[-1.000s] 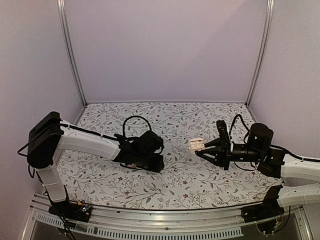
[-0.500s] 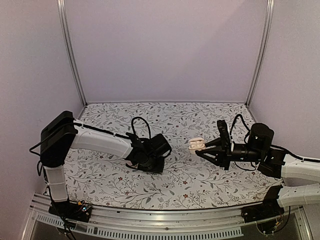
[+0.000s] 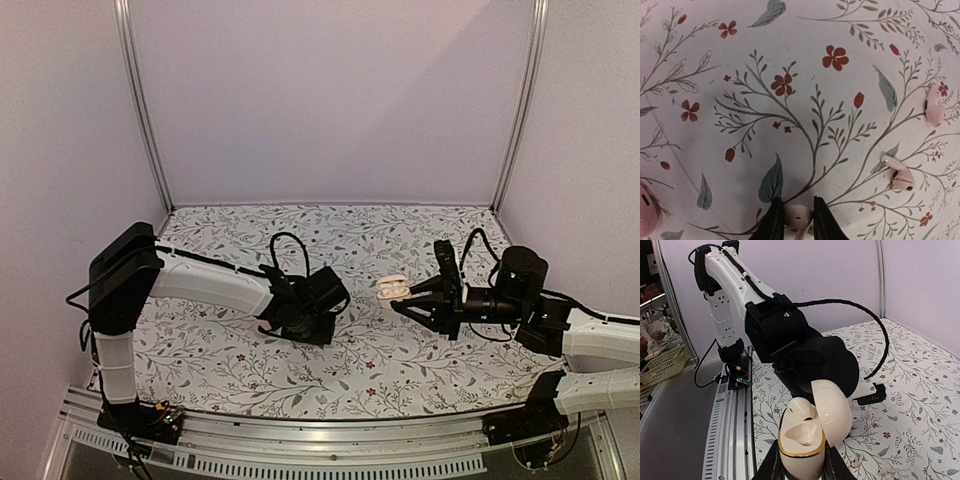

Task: Insert the wireless bluetooth earbuds into the charging case
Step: Pick up the right earbud from the center of the board.

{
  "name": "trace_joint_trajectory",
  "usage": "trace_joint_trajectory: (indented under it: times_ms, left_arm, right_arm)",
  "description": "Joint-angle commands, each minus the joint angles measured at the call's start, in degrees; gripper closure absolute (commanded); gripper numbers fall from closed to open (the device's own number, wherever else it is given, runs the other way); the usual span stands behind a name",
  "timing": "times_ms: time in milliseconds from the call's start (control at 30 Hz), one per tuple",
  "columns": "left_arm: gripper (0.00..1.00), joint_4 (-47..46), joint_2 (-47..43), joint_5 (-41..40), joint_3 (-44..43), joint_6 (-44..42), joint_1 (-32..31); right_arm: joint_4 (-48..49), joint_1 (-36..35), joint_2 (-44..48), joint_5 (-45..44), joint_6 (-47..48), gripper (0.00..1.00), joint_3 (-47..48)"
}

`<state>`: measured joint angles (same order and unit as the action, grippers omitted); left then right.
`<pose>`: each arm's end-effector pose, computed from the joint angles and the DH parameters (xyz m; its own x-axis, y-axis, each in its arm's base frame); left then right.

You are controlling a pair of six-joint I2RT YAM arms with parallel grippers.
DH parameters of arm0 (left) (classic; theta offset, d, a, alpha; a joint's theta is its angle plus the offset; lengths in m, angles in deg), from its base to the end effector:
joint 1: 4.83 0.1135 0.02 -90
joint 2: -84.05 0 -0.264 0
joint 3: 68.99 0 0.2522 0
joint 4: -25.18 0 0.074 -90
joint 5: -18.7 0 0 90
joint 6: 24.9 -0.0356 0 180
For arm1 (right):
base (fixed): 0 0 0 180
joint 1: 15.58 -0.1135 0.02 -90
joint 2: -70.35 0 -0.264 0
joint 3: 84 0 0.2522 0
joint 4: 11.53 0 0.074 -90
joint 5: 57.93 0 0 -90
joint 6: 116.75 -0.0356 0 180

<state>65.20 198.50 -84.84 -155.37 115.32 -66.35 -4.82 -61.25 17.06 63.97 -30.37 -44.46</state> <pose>0.1944 -0.3409 0.1344 -0.9078 0.1065 -0.4057 0.1801 0.9725 -0.1478 0.1337 0.1638 0.2524 -0.1470 -0.0737 -0.9864 -0.9664 0.2232 0.1273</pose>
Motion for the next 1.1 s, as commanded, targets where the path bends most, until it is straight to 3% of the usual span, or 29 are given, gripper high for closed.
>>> trace_joint_trajectory:
  times_ms: [0,433,633,1067]
  left_arm:
    - [0.81,1.13,2.05,0.99,-0.87,-2.13,-0.74]
    - [0.77,5.55,2.74,1.22,-1.67,-3.87,-1.08]
    - [0.82,5.35,2.77,0.61,-2.14,-4.49,-1.0]
    - [0.88,-7.24,-9.23,-8.23,3.37,-9.33,-0.22]
  right_arm:
    - [-0.08,0.27,0.5,0.26,0.37,0.81,-0.47]
    - [-0.06,0.24,0.17,0.18,0.37,0.81,-0.29]
    - [0.01,0.32,-0.53,0.18,0.41,0.81,-0.2]
    - [3.67,0.32,-2.99,-2.63,-0.67,0.81,-0.44]
